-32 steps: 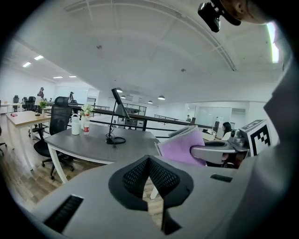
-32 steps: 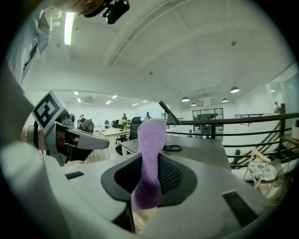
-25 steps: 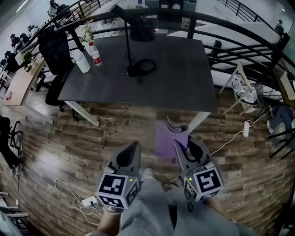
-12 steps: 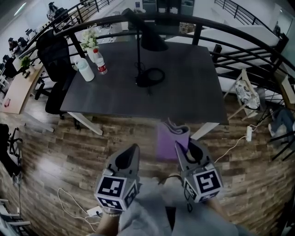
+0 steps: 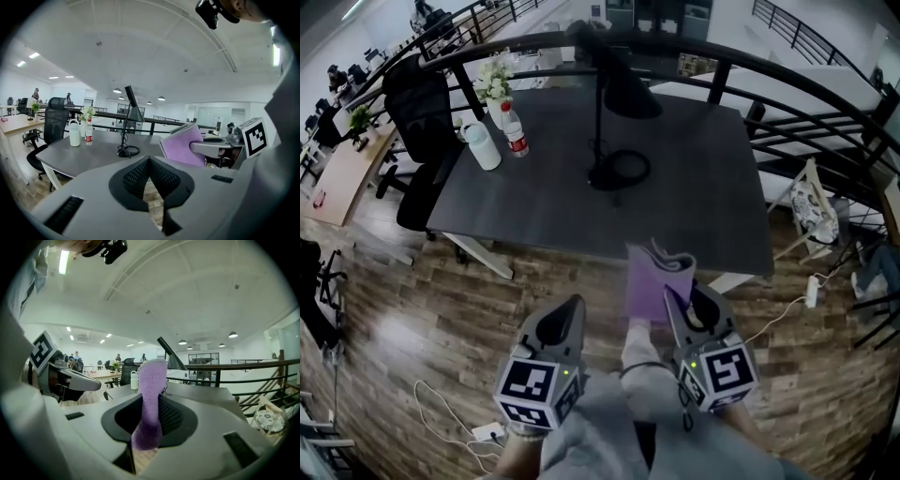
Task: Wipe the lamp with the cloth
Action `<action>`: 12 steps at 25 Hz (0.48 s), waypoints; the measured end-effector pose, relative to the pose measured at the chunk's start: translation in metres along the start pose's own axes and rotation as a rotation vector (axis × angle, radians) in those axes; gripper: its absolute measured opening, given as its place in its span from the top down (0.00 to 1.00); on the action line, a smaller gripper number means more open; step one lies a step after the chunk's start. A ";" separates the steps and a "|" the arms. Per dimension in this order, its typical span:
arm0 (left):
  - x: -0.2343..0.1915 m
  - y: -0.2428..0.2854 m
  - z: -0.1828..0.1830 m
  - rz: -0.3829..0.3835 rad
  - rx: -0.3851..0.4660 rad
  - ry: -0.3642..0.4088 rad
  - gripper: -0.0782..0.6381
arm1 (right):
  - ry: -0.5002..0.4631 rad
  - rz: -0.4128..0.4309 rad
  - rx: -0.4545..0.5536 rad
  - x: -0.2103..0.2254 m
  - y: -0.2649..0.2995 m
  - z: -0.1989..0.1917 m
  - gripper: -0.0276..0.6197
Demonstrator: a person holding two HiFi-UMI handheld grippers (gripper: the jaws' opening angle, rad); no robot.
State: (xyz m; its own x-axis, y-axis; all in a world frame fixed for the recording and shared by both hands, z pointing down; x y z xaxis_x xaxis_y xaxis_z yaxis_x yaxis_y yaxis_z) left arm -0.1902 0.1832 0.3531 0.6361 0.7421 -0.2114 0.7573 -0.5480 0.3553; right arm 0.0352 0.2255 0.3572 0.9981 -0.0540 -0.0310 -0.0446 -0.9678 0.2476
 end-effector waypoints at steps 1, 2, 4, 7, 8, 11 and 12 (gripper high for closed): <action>-0.004 0.005 0.002 0.010 0.002 -0.002 0.88 | -0.003 0.009 0.005 0.003 0.009 0.002 0.82; -0.008 0.011 0.005 0.019 0.003 -0.004 0.88 | -0.004 0.019 0.010 0.006 0.018 0.004 0.82; -0.015 0.024 0.012 0.035 0.008 -0.010 0.88 | -0.009 0.041 0.020 0.013 0.038 0.008 0.82; -0.028 0.047 0.028 0.062 0.025 -0.009 0.88 | -0.025 0.071 0.023 0.026 0.068 0.017 0.82; -0.033 0.055 0.033 0.074 0.034 -0.006 0.88 | -0.032 0.082 0.028 0.031 0.078 0.021 0.82; -0.046 0.081 0.048 0.106 0.046 -0.012 0.88 | -0.055 0.118 0.028 0.045 0.110 0.034 0.82; -0.051 0.090 0.053 0.114 0.046 -0.016 0.88 | -0.064 0.132 0.026 0.050 0.121 0.038 0.82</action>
State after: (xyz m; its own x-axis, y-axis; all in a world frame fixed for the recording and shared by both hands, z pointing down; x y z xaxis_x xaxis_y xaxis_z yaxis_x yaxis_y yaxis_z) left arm -0.1464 0.0758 0.3475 0.7207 0.6677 -0.1866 0.6855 -0.6461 0.3355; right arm 0.0784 0.0959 0.3486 0.9787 -0.1956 -0.0617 -0.1770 -0.9574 0.2284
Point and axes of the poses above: the fingertips, and each gripper's own axes: y forward along the fingers, x to its right, z out of its top, the point moved 9 cm from there along -y, backward along the fingers, and after that the axes turned 11 degrees about -z, right-handed, at the moved point
